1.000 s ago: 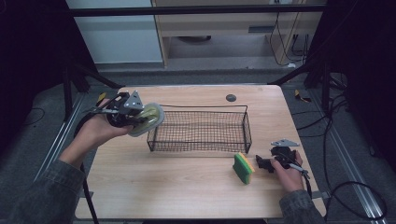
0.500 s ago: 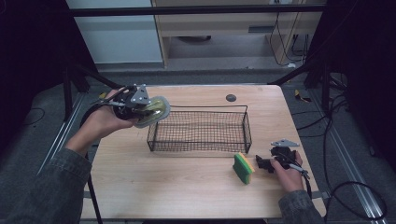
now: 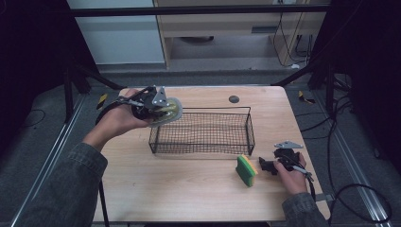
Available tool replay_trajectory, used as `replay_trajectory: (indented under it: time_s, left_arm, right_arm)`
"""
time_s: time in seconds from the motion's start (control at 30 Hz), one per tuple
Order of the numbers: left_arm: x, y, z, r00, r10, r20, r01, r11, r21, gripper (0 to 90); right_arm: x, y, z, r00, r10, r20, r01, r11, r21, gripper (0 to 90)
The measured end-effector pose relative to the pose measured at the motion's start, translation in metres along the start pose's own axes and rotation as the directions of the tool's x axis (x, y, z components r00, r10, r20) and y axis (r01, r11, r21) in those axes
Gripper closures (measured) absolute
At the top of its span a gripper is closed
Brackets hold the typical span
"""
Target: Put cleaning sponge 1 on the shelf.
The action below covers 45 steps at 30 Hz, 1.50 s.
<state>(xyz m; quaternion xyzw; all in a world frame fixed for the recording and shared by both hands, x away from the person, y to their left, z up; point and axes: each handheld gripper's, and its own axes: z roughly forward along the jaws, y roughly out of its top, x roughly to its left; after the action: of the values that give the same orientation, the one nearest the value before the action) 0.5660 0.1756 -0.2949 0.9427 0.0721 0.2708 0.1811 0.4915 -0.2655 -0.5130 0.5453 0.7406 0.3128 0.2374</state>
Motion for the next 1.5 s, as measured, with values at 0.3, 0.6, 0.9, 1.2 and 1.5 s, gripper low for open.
replay_trajectory:
  time_s: [0.3, 0.6, 0.9, 1.2, 1.5]
  left_arm:
    - [-0.002, 0.009, 0.013, 0.9994, 0.032, 0.016, -0.032, 0.9995, 0.001, 70.8]
    - [-0.006, 0.011, 0.018, 0.9974, 0.064, 0.031, -0.065, 0.9979, 0.004, 70.8]
    - [-0.005, 0.008, 0.028, 0.9943, 0.089, 0.059, -0.089, 0.9960, 0.001, 70.8]
    - [-0.009, 0.007, 0.042, 0.9902, 0.108, 0.088, -0.110, 0.9938, 0.017, 70.8]
    - [-0.016, 0.004, 0.057, 0.9840, 0.131, 0.121, -0.136, 0.9899, 0.039, 70.8]
  right_arm:
    - [0.000, 0.000, 0.000, 1.0000, 0.000, -0.002, 0.000, 1.000, 0.000, 0.6]
    - [0.000, 0.000, 0.000, 1.0000, -0.001, -0.001, 0.001, 1.000, -0.001, 0.7]
    - [0.000, 0.000, 0.000, 1.0000, 0.000, -0.002, 0.000, 1.000, 0.000, 0.6]
    - [0.000, 0.000, 0.000, 1.0000, 0.000, -0.001, 0.000, 1.000, 0.000, 0.6]
    - [0.000, 0.000, 0.000, 1.0000, 0.000, 0.000, 0.000, 1.000, 0.000, 0.7]
